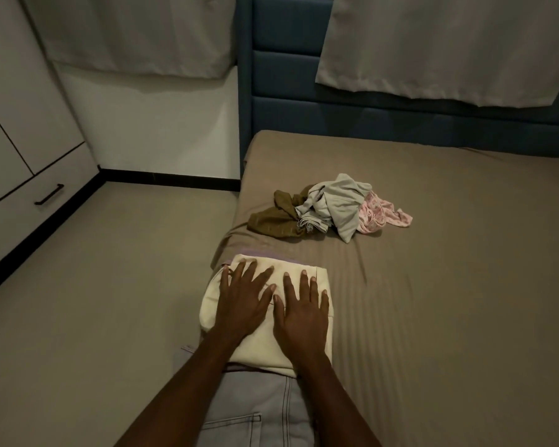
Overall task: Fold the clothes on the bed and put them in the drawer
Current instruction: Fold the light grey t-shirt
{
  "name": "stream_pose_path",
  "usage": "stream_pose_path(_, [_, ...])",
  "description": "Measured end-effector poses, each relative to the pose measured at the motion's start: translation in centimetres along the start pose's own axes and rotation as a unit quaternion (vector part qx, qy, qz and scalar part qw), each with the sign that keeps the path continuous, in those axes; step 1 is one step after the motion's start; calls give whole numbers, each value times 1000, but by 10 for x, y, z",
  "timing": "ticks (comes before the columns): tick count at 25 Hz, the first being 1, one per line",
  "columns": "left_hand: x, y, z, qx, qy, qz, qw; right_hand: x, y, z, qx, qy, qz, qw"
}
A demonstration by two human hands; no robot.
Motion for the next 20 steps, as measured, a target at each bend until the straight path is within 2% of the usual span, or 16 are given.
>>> stream_pose_path(4, [-3,0,-3,4,-6,-38,999,-3,0,-2,7,-3,6,1000])
stream_pose_path(9, [-32,-24,-31,-51,-89,-60,993,-32,-11,-11,23,-47,13,999])
stream_pose_path(11, [-36,-45,-50,-33,-69,-45,996,-52,-38,-26,28,-62,6,998])
stream_pose_path(14, [-22,-76,-71,-12,-41,26,999,-67,-102,-53,62,-92,17,994])
stream_pose_path(16, [-4,-86,-72,-5,-29,29,999,-71,-153,-70,89,-76,-2,993])
stream_pose_path(18, [12,-84,-65,-5,15,-8,1000,-70,-206,-89,113,-44,-11,993])
stream_pose_path(20, [21,-78,-61,10,58,-80,995,-68,-256,-109,131,-26,-15,991])
Point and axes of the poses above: each hand's wrist, its own y-axis away from the middle knuckle, its own x-axis out of the palm, z = x × y, the point moved 5 cm from there along -y, towards the middle knuckle, and after that the axes turned 14 degrees about z, right-handed, at the moved point
